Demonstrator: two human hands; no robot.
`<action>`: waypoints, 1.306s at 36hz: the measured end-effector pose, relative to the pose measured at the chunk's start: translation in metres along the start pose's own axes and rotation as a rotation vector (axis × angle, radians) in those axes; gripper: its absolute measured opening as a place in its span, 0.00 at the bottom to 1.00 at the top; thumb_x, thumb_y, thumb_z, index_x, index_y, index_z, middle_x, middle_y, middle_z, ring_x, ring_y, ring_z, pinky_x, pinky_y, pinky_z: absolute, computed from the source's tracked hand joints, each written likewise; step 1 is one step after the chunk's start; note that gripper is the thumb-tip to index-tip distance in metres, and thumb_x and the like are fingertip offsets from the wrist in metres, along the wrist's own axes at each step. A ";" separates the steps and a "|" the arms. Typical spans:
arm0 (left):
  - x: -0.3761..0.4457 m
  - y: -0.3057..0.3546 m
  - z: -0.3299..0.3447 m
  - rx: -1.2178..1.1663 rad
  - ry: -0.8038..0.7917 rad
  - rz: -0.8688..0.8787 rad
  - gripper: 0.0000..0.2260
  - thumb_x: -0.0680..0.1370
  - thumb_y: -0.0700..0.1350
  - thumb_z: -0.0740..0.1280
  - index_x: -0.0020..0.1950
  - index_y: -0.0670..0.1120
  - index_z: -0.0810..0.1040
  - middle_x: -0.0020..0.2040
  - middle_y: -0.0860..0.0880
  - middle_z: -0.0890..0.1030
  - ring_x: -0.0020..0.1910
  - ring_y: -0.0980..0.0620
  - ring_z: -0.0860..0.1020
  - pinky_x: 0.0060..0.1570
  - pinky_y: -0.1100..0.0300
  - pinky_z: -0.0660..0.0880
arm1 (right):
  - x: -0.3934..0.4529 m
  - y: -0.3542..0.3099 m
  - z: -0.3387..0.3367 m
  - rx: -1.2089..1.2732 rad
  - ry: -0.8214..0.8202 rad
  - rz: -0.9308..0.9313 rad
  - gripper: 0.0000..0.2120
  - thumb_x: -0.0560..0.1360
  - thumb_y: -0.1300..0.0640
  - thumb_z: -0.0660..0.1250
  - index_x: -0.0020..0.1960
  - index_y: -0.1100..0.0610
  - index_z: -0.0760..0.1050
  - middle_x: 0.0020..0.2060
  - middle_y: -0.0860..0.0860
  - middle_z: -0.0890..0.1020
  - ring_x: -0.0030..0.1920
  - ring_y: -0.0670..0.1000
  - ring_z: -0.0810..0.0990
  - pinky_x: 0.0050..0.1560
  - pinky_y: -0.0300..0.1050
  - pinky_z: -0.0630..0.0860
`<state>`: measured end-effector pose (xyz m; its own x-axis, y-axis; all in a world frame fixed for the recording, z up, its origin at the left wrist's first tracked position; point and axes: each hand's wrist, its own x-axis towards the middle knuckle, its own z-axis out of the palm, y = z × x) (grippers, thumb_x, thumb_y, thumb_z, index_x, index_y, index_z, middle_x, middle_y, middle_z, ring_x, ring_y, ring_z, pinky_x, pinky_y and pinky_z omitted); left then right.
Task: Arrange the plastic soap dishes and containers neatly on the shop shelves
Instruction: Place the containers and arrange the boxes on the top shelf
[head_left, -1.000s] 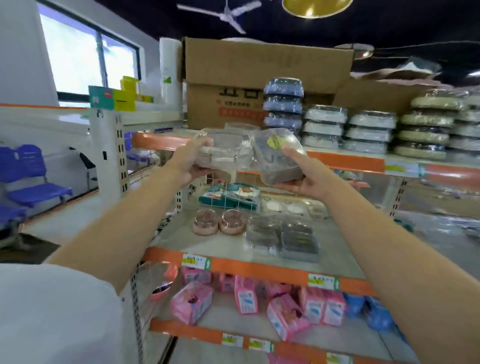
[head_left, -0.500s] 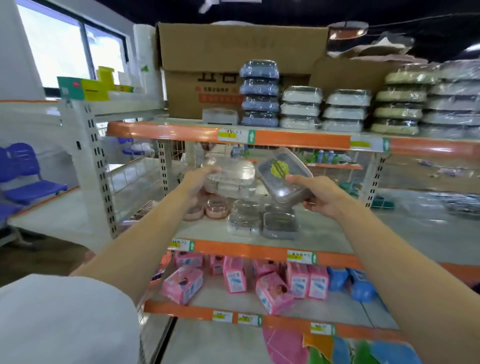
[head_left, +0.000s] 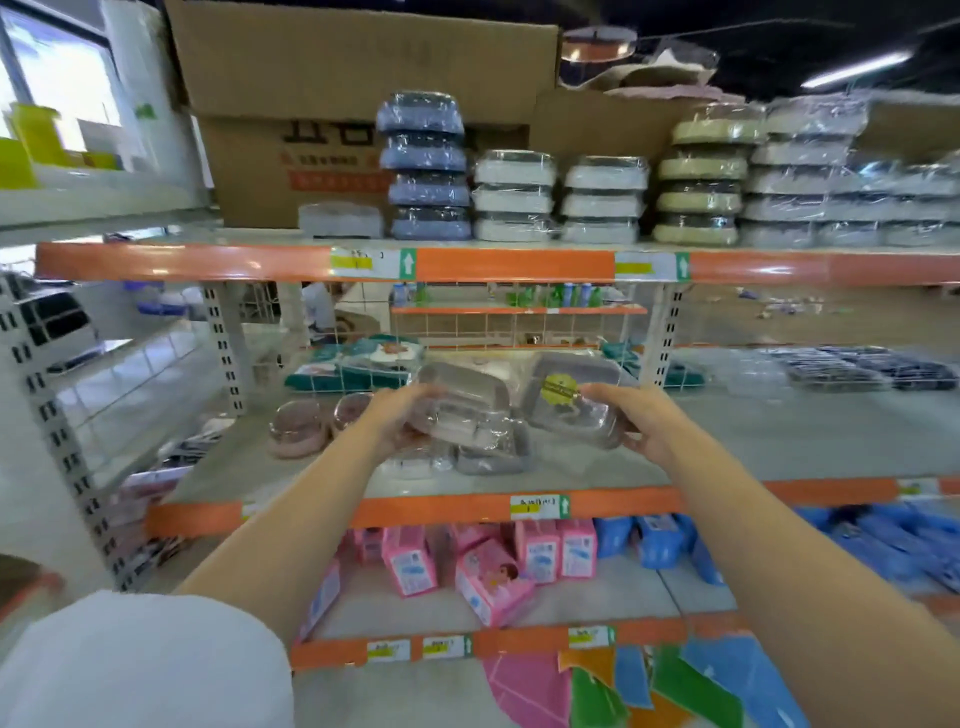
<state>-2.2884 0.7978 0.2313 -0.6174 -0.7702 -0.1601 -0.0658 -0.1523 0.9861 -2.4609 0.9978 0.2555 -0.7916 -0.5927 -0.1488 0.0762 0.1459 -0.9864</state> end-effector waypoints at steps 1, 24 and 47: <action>0.006 -0.003 0.004 0.001 -0.009 0.002 0.07 0.77 0.41 0.67 0.39 0.42 0.75 0.29 0.47 0.74 0.27 0.52 0.76 0.28 0.59 0.77 | 0.004 0.002 -0.002 0.010 0.011 0.009 0.10 0.72 0.59 0.74 0.40 0.55 0.72 0.25 0.49 0.71 0.25 0.45 0.69 0.27 0.39 0.70; 0.171 -0.034 0.044 -0.043 -0.044 -0.157 0.22 0.70 0.41 0.75 0.60 0.35 0.73 0.53 0.38 0.81 0.48 0.42 0.82 0.46 0.50 0.80 | 0.137 0.031 -0.005 0.009 0.236 0.147 0.13 0.73 0.54 0.73 0.37 0.57 0.71 0.32 0.54 0.73 0.31 0.51 0.70 0.33 0.42 0.68; 0.222 -0.064 0.161 0.099 0.035 -0.217 0.29 0.73 0.46 0.74 0.68 0.38 0.65 0.58 0.43 0.75 0.55 0.46 0.77 0.49 0.53 0.80 | 0.255 0.077 -0.084 0.005 0.230 0.254 0.16 0.73 0.55 0.72 0.54 0.63 0.72 0.49 0.61 0.78 0.46 0.58 0.76 0.56 0.56 0.76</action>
<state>-2.5477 0.7366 0.1399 -0.5533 -0.7472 -0.3683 -0.2711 -0.2566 0.9277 -2.7082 0.9242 0.1479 -0.8627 -0.3440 -0.3706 0.2907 0.2621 -0.9202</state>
